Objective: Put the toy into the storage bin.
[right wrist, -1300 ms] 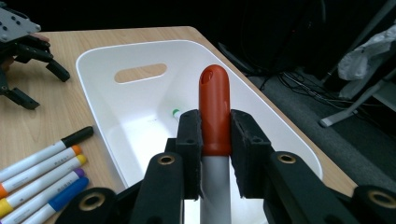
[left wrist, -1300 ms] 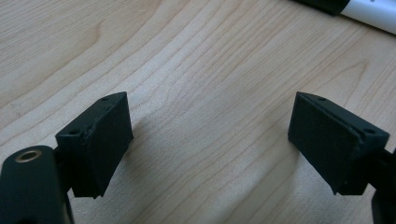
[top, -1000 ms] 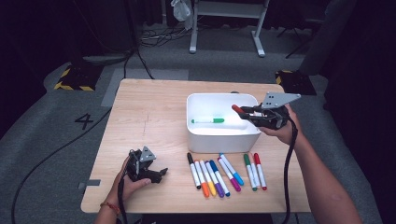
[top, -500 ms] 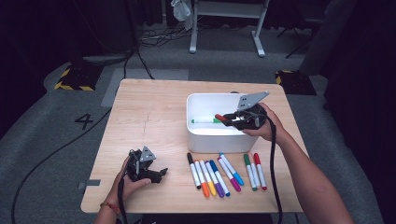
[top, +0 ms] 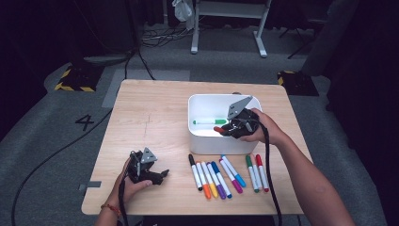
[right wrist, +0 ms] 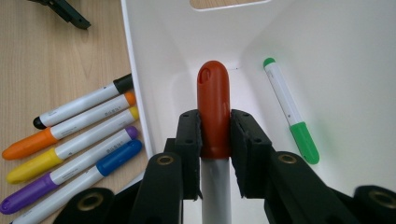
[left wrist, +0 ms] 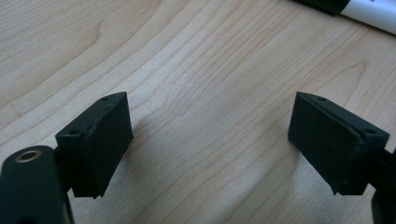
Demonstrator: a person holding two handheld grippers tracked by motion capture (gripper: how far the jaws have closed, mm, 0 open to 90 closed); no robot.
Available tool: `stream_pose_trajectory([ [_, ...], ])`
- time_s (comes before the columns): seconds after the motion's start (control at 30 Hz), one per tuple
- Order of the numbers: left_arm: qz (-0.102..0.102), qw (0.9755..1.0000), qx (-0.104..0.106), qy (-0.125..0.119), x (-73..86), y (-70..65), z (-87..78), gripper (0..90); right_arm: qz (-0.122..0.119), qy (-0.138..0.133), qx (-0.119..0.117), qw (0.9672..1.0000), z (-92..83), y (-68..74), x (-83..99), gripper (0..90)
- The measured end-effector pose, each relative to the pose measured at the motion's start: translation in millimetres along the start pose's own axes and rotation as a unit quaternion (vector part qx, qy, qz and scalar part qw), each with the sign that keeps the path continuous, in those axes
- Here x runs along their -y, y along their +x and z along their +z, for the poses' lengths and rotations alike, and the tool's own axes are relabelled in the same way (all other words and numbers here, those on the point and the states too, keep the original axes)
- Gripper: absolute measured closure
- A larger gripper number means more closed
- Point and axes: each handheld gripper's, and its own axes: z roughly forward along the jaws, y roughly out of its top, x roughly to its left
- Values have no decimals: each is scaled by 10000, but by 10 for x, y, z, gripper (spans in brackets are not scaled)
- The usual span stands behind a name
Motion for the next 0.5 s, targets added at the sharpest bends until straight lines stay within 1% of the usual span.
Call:
stream_pose_trajectory([
  [0.03,1,10000,-1,1,0,0,0,137,0,0,0,10000,0,0,0,717],
  [0.07,-1,10000,0,1,0,0,0,137,10,-39,11,10000,-3,-3,0,693],
  [0.13,1,10000,-1,0,0,0,0,138,142,-136,76,9998,-18,-14,7,670],
  [0.2,2,10000,4,2,0,0,0,137,189,-271,91,9994,-41,-28,28,655],
  [0.23,3,10000,4,2,0,0,0,137,315,-420,205,9984,-74,-42,49,628],
  [0.27,4,10000,2,2,0,0,0,137,354,-493,235,9979,-96,-47,63,614],
  [0.3,4,10000,1,2,0,0,0,137,354,-493,235,9979,-96,-47,63,614],
  [0.33,2,10000,4,1,0,0,0,138,395,-604,257,9971,-125,-49,80,598],
  [0.37,3,10000,3,1,0,0,0,137,571,-806,347,9945,-188,-51,120,583],
  [0.4,3,10000,4,2,0,0,0,137,571,-806,347,9945,-188,-51,120,583],
  [0.43,5,10000,1,2,0,0,0,137,634,-996,485,9918,-270,-44,172,551],
  [0.5,3,10000,2,1,0,0,0,137,816,-1155,670,9877,-372,-35,231,515],
])
